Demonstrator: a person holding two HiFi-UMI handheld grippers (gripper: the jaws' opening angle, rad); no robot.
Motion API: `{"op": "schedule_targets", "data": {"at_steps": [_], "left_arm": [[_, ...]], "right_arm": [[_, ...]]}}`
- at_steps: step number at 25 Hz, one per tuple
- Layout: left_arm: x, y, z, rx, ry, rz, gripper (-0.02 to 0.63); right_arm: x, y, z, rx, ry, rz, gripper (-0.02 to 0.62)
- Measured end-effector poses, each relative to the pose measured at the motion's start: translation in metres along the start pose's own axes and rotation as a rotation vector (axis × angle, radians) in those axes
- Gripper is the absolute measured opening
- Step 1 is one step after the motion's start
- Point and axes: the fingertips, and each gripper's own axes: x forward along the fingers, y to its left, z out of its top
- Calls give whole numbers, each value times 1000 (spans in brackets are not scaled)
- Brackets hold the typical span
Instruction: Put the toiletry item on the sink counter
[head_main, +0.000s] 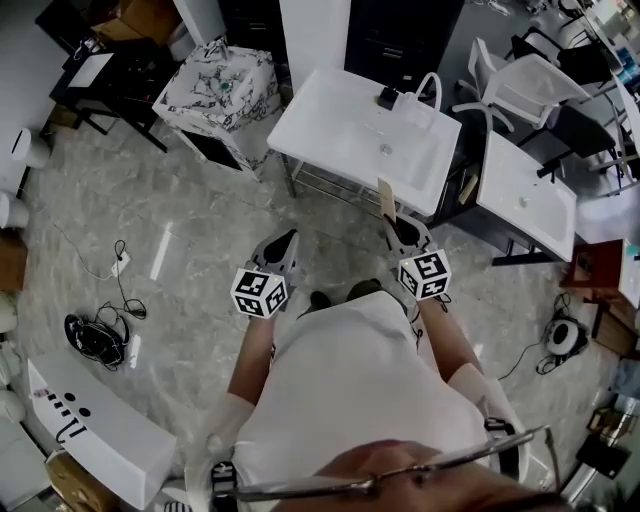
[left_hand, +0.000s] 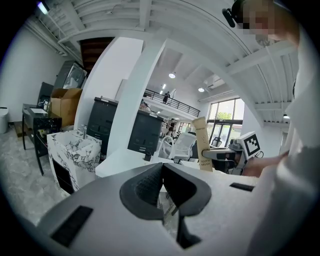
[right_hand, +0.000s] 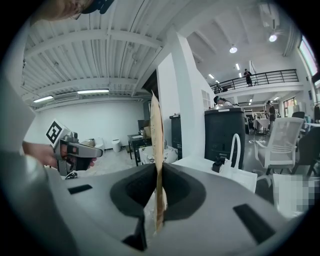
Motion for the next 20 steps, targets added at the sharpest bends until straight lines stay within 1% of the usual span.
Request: {"op": "schedule_targets", "data": {"at_steps": [6,11,20], "left_arm": [[-10,12,-4,-12,10,-13,5],[-8,18,-5,-21,9,-18,5],[5,34,-2,-26,17,-3,5]], "right_arm": [[5,12,-5,11,37,-20,34],[12,16,-6,21,43,-22,34],[37,13,-10,30,67,6,34]]}}
